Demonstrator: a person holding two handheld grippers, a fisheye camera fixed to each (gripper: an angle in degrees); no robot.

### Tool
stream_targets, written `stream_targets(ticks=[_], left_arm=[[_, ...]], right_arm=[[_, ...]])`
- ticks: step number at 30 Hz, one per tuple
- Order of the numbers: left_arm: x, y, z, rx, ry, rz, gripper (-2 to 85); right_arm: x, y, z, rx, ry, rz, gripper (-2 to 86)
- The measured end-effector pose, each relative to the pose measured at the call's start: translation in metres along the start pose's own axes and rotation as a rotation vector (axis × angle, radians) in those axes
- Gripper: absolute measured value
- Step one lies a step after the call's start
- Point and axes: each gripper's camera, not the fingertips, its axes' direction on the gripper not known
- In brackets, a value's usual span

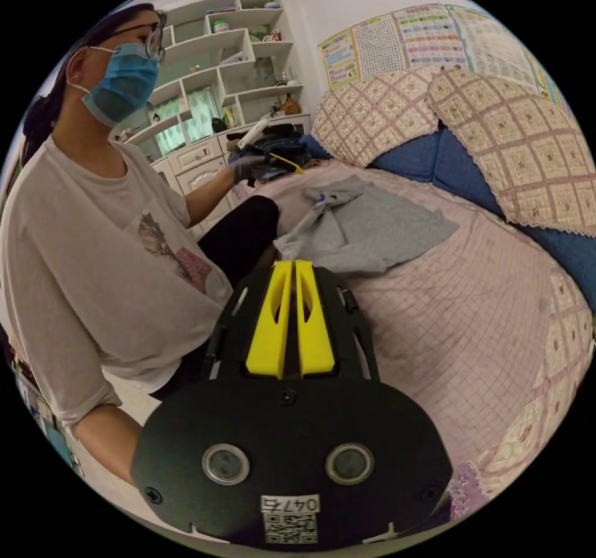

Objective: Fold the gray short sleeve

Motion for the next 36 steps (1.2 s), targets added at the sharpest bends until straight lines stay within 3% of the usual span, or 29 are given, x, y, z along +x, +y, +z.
stream_targets(ticks=[7,13,15,19,23,29,30,34,36], left_arm=[[0.067,-0.081,0.046,-0.107,0.002,0.189,4.9],[0.082,-0.142,0.135,-0.254,0.012,0.034,6.1],[0.086,-0.145,0.151,-0.248,0.118,0.007,1.0],[0.117,-0.124,0.108,-0.135,0.125,0.052,-0.6],[0.162,-0.046,0.019,-0.018,0.194,0.084,-0.7],[0.198,0.078,0.019,-0.312,0.034,-0.086,1.9],[0.201,0.090,0.016,-0.279,0.040,-0.127,2.8],[0.238,0.072,0.004,-0.127,0.037,-0.109,4.3],[0.299,0.030,0.018,-0.105,-0.001,0.071,5.2]], right_arm=[[0.006,0.020,-0.031,0.062,0.039,0.085,-1.1],[0.009,0.012,-0.057,0.084,0.121,0.114,-1.0],[0.011,0.010,-0.063,0.080,0.149,0.127,-1.0],[0.014,0.013,-0.082,0.065,0.223,0.171,-1.0],[0.021,0.029,-0.098,0.053,0.222,0.228,-1.0],[0.041,0.059,-0.093,0.021,0.184,0.358,-1.1],[0.044,0.061,-0.092,0.016,0.174,0.374,-1.1],[0.054,0.072,-0.082,-0.077,0.182,0.455,-1.1],[0.054,0.074,-0.080,-0.113,0.206,0.471,-1.1]])
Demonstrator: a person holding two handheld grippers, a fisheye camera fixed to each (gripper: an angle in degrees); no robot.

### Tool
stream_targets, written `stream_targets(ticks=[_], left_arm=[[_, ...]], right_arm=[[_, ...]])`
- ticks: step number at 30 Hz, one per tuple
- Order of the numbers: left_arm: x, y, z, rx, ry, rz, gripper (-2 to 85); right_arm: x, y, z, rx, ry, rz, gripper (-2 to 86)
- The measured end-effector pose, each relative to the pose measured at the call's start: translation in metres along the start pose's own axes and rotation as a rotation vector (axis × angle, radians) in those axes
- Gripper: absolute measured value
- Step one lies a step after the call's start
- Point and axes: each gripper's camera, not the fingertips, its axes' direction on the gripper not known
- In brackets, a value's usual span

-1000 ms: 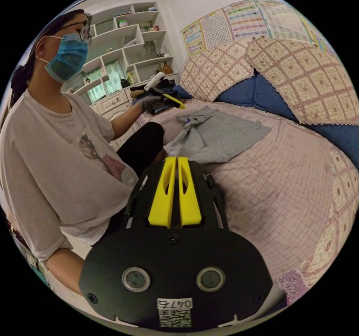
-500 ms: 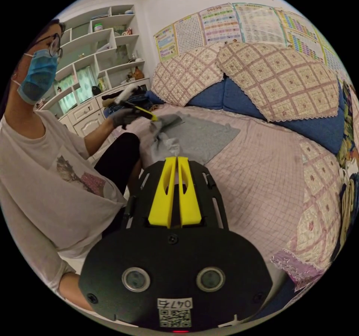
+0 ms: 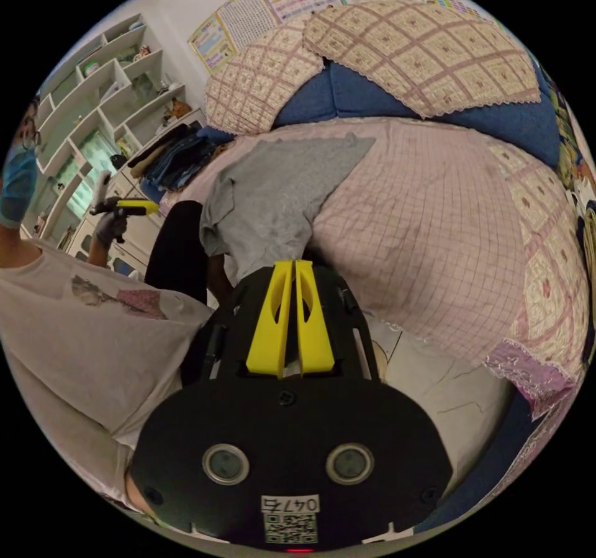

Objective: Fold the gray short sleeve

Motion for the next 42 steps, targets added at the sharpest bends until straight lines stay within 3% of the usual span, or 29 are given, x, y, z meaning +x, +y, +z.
stream_targets(ticks=[5,12,16,20,25,29,30,33,42], left_arm=[[0.116,-0.084,0.094,-0.098,-0.194,0.273,7.0],[0.181,-0.113,0.256,-0.269,-0.424,0.293,6.6],[0.190,-0.107,0.284,-0.260,-0.468,0.299,2.2],[0.154,-0.084,0.270,-0.126,-0.236,0.155,-0.4],[0.057,0.001,0.215,0.293,0.101,-0.172,-0.9],[-0.048,0.141,0.243,0.617,0.451,-0.655,-0.9],[-0.070,0.184,0.269,0.646,0.507,-0.811,-0.9],[-0.083,0.245,0.325,0.632,0.524,-0.943,-0.5],[-0.068,0.249,0.428,0.477,0.434,-0.851,9.3]], right_arm=[[-0.004,0.013,-0.003,0.011,0.009,0.009,-1.1],[0.002,0.028,-0.010,0.044,-0.021,0.034,-1.1],[0.010,0.030,-0.018,0.049,-0.022,0.030,-1.1],[0.016,0.031,-0.031,0.075,-0.024,0.028,-1.1],[0.035,0.040,-0.044,0.160,-0.097,0.103,-1.1],[0.061,0.058,-0.034,0.184,-0.163,0.261,-1.1],[0.064,0.061,-0.032,0.186,-0.167,0.284,-1.1],[0.076,0.076,-0.025,0.216,-0.187,0.389,-0.8],[0.067,0.075,-0.039,0.250,-0.147,0.352,7.2]])
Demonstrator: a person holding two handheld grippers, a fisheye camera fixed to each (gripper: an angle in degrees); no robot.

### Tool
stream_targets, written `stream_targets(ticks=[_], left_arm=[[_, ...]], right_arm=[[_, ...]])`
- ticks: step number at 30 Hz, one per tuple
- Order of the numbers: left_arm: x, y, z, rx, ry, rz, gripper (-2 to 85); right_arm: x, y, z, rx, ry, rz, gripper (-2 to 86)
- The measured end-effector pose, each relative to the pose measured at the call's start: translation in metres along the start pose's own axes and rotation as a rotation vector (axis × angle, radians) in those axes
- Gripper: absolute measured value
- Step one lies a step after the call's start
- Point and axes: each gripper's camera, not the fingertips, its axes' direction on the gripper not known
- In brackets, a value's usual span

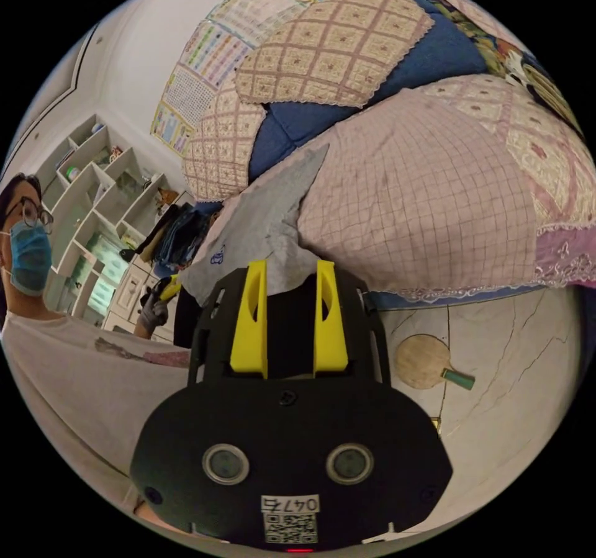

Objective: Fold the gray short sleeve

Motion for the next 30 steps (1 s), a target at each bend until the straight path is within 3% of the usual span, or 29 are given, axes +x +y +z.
stream_targets(ticks=[5,10,14,17,20,24,30], left_arm=[[-0.008,0.012,0.055,-0.066,-0.098,0.063,9.8],[-0.012,0.026,0.087,-0.028,-0.095,0.164,0.1],[-0.028,0.033,0.105,0.042,0.114,0.195,-0.8],[-0.053,0.038,0.109,0.155,0.269,0.153,-0.9],[-0.067,0.038,0.115,0.206,0.322,0.177,-0.6],[-0.068,0.038,0.157,-0.035,0.053,0.163,3.9],[-0.103,0.067,0.189,-0.071,-0.089,0.046,10.7]], right_arm=[[-0.002,-0.018,0.026,-0.166,0.063,0.005,7.7],[-0.005,-0.025,0.016,-0.121,-0.200,0.000,0.0],[-0.045,-0.043,-0.017,0.029,-0.311,-0.201,-0.9],[-0.032,-0.046,-0.042,0.217,-0.336,-0.071,-1.0],[-0.043,-0.061,-0.044,0.222,-0.405,-0.126,-1.1],[-0.078,-0.088,-0.042,0.164,-0.311,-0.237,-1.0],[-0.085,-0.099,-0.032,0.163,-0.337,-0.192,-1.0]])
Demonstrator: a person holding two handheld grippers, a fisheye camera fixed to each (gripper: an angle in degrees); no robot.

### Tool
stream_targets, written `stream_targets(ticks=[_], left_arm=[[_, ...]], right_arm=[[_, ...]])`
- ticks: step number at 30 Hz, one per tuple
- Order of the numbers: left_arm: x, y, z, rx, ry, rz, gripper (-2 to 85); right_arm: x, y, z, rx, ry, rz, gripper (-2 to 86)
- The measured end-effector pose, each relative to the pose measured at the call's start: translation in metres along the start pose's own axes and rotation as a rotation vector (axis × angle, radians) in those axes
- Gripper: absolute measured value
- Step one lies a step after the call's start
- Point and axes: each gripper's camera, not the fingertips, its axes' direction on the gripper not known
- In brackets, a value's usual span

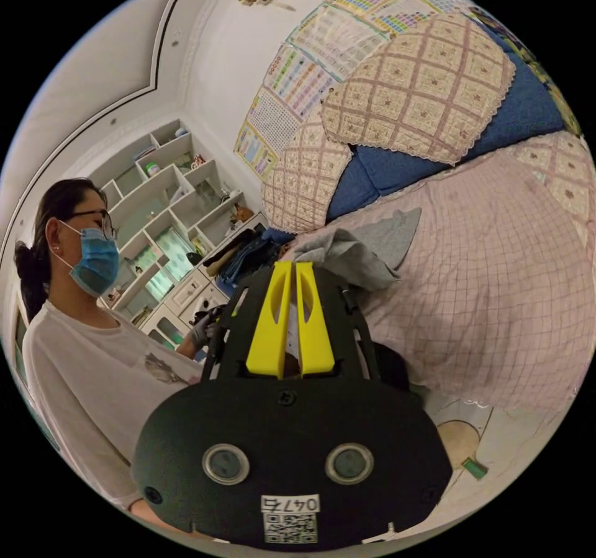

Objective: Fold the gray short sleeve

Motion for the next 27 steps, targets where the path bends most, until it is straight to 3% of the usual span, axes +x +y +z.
stream_targets(ticks=[3,10,15,27], left_arm=[[-0.004,0.000,0.028,-0.065,0.000,0.003,12.3],[-0.012,0.004,0.029,-0.034,0.005,0.020,12.9],[-0.033,0.014,0.030,-0.070,0.138,-0.007,10.9],[-0.083,0.008,0.035,-0.045,0.225,-0.047,10.0]], right_arm=[[0.002,0.001,0.005,0.007,-0.005,0.034,-1.0],[-0.011,-0.013,0.015,-0.041,0.071,0.005,-1.0],[-0.014,-0.022,0.021,-0.043,0.075,-0.004,-1.0],[-0.014,-0.041,0.025,-0.030,0.077,-0.002,-1.0]])
